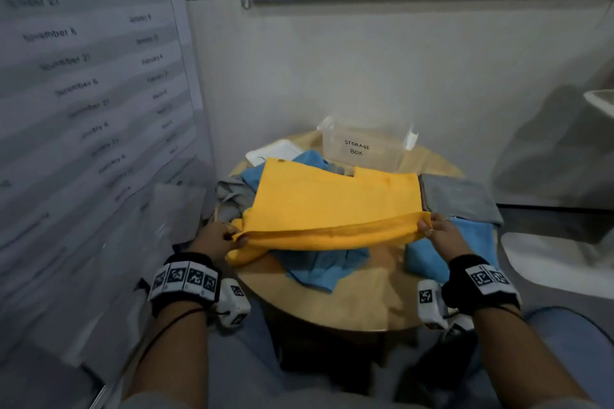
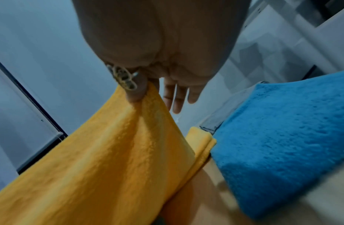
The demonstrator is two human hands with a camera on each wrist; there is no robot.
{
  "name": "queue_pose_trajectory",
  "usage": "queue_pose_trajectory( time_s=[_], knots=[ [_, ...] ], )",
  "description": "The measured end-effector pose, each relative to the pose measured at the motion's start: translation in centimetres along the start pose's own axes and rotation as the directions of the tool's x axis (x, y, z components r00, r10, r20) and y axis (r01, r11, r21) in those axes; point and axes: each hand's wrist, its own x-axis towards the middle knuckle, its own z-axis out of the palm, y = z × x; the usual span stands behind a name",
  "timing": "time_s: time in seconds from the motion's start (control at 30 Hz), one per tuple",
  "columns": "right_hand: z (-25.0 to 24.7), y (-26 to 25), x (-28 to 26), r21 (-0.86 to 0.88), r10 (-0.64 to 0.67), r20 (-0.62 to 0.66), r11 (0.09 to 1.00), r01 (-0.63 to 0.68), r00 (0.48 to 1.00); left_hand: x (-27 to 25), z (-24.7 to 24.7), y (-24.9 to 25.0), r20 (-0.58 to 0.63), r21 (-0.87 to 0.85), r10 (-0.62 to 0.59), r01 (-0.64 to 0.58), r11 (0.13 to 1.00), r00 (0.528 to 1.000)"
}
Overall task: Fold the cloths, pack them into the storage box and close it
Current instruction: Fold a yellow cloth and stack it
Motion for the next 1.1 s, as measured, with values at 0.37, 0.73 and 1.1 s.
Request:
queue_pose_trajectory(
  time_s=[0.37,0.73,1.1],
  knots=[
    [-0.1,-1.2,6.3,-0.084,0.128,0.151,0.990,-0.116,0.980,6.6,-1.7,4.8,-0.076,-0.502,-0.090,0.040,0.864,0.993],
    [4.8,-2.0,16.8,-0.105,0.088,0.026,0.991,-0.085,0.996,19.0,-1.4,8.0,-0.170,-0.351,-0.123,0.057,0.935,0.978],
    [7.6,1.3,19.4,-0.185,0.204,0.057,0.964,-0.190,0.977,24.8,-2.1,8.0,-0.051,-0.500,-0.217,0.163,0.850,0.975]
  ],
)
